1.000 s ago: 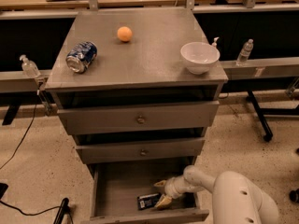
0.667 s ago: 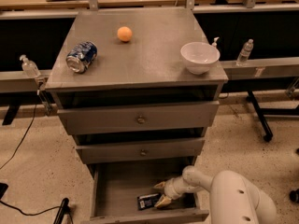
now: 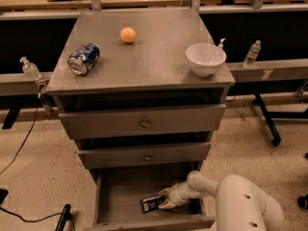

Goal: Pick rxbar blueberry from bottom drawer and place on counter

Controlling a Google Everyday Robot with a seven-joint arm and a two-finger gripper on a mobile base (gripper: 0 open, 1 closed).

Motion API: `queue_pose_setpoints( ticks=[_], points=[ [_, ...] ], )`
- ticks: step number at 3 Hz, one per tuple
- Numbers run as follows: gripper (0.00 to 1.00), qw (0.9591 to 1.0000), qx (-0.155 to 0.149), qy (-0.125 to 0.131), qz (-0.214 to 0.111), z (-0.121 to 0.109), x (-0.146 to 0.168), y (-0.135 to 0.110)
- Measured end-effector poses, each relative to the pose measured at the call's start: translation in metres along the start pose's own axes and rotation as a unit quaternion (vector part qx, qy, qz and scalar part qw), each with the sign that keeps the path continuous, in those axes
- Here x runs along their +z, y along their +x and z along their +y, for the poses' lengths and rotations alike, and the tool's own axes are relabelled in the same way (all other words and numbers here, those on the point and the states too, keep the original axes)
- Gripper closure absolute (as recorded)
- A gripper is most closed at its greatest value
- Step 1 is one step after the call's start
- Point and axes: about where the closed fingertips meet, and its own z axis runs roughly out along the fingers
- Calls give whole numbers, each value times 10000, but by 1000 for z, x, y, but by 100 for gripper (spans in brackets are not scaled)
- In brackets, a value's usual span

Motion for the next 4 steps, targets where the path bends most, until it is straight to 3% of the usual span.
queue_pose_setpoints(
  ticks=[1,2,3,4],
  points=[
    [100,10000,0,1,-1,0,0,0],
    [100,10000,-14,30,-34,0,-3,-3],
    [100,9926,-375,739,-893,1,-70,-67],
    [100,9739,-749,1191,-1783,11,-131,-117]
  ],
)
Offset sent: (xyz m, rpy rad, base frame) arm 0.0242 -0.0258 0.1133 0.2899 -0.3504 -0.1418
